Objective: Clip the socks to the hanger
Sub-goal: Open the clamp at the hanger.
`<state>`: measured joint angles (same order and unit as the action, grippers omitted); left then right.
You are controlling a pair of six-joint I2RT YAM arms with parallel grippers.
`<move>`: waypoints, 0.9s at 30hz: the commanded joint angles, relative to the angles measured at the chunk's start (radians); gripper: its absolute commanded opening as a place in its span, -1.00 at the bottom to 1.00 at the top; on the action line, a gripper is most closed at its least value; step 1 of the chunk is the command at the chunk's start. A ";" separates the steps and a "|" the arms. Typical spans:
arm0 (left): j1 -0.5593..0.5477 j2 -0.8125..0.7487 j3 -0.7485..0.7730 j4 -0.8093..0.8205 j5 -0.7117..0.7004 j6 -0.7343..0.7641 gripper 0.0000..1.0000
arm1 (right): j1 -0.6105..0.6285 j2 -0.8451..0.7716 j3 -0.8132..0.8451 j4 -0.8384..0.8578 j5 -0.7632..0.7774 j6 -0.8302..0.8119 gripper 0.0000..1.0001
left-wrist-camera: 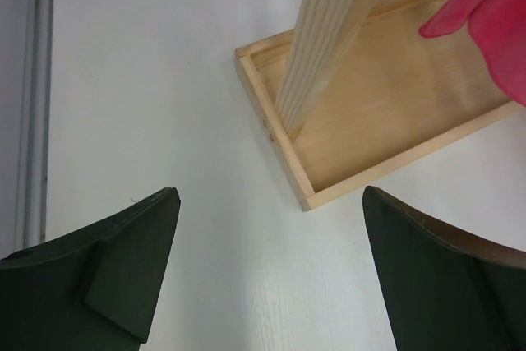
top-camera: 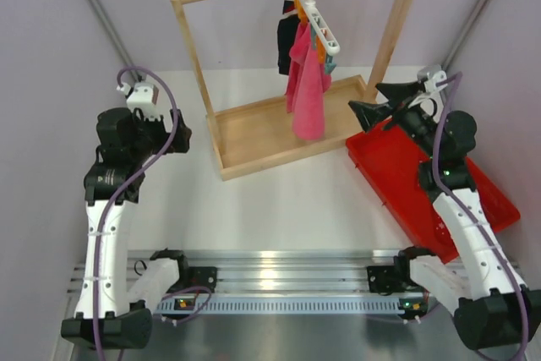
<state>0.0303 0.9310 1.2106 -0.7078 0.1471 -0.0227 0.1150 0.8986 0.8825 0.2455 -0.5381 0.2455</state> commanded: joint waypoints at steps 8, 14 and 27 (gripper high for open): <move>0.000 -0.179 -0.154 0.474 0.525 -0.161 0.96 | 0.118 0.269 0.123 0.460 0.033 -0.054 0.76; -0.023 -0.111 -0.143 0.686 0.595 -0.336 0.94 | 0.207 0.330 0.188 0.534 0.036 -0.139 0.52; -0.368 0.066 -0.028 0.752 0.373 -0.232 0.90 | 0.304 0.401 0.240 0.569 0.145 -0.221 0.26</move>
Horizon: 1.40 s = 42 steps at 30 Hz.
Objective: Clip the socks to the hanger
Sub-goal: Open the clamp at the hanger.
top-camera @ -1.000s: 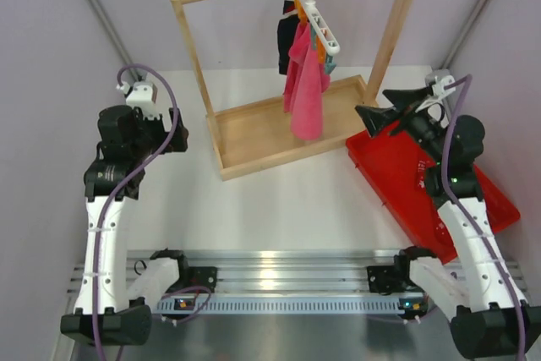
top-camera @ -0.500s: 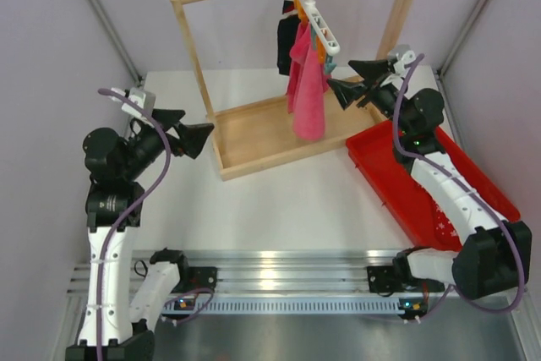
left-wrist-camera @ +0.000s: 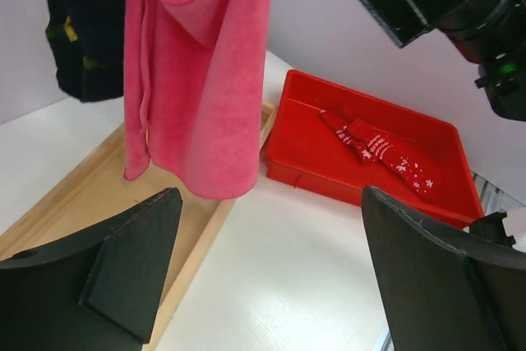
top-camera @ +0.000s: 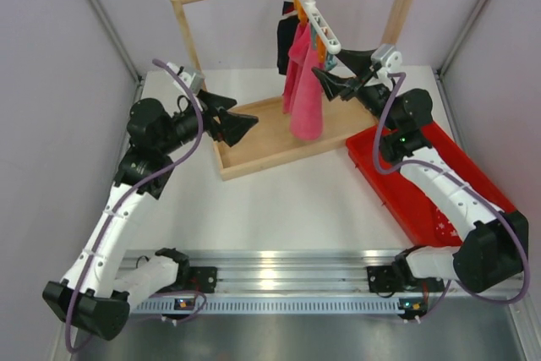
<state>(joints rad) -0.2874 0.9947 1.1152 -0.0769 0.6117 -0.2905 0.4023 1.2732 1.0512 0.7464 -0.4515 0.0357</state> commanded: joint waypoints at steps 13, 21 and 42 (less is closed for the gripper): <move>-0.170 0.223 0.242 0.235 -0.250 0.033 0.86 | 0.029 0.034 0.102 0.064 0.102 -0.008 -0.19; -0.252 0.352 0.356 0.305 -0.299 -0.018 0.85 | 0.030 0.017 0.093 0.062 0.108 -0.005 -0.13; -0.272 0.643 0.672 0.388 -0.116 -0.214 0.75 | 0.029 0.020 0.096 0.077 0.059 -0.057 -1.00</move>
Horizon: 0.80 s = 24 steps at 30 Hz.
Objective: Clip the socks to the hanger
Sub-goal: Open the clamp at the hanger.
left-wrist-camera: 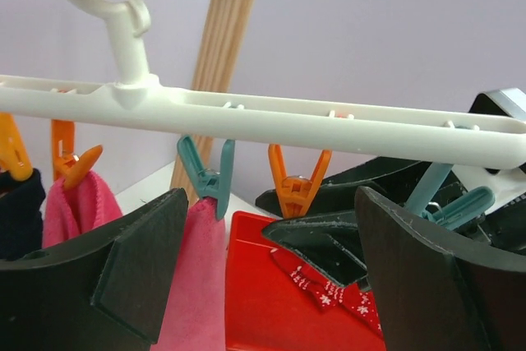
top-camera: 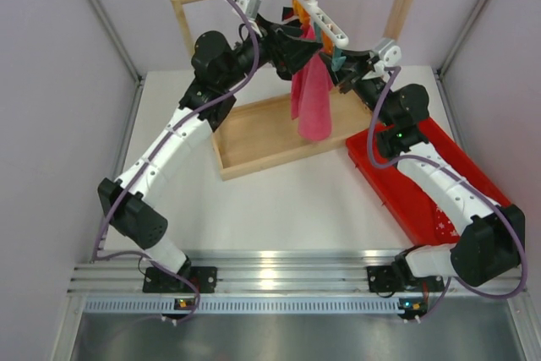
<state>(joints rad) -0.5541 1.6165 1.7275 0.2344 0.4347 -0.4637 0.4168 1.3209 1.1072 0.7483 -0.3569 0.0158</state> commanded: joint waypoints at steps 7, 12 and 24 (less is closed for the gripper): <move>-0.021 0.085 0.130 0.079 0.102 -0.041 0.75 | 0.014 -0.032 0.040 0.077 -0.050 -0.039 -1.00; -0.026 0.121 0.162 0.092 0.105 -0.064 0.68 | 0.014 -0.035 0.036 0.080 -0.062 -0.037 -1.00; -0.030 0.168 0.196 0.177 0.159 -0.174 0.26 | 0.008 -0.040 0.031 0.079 -0.068 -0.037 -1.00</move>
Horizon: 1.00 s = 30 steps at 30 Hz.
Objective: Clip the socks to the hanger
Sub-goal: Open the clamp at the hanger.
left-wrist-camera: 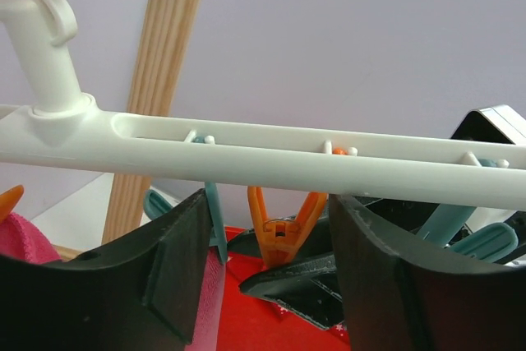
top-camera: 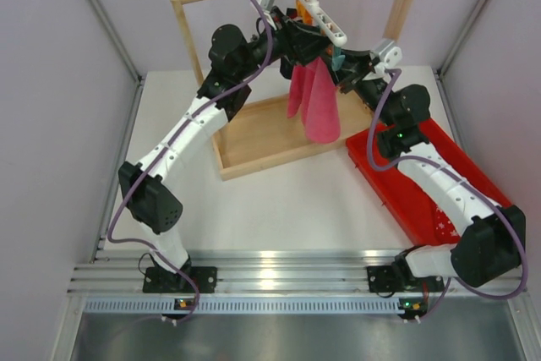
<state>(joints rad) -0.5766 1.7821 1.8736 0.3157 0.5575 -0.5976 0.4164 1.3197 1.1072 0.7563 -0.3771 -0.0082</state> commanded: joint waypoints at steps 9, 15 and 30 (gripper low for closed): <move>-0.009 0.005 0.053 0.092 0.041 -0.053 -0.39 | 0.004 -0.045 0.023 0.061 -0.048 -0.015 -1.00; -0.009 -0.001 0.052 0.065 0.022 -0.051 -0.18 | -0.008 -0.046 0.026 0.055 -0.045 -0.001 -1.00; -0.008 -0.171 -0.024 -0.141 -0.083 0.044 0.53 | -0.025 -0.048 0.040 0.041 -0.066 0.048 -1.00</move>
<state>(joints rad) -0.5785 1.6955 1.8576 0.2031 0.5041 -0.5789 0.4007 1.3060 1.1072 0.7544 -0.3981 0.0189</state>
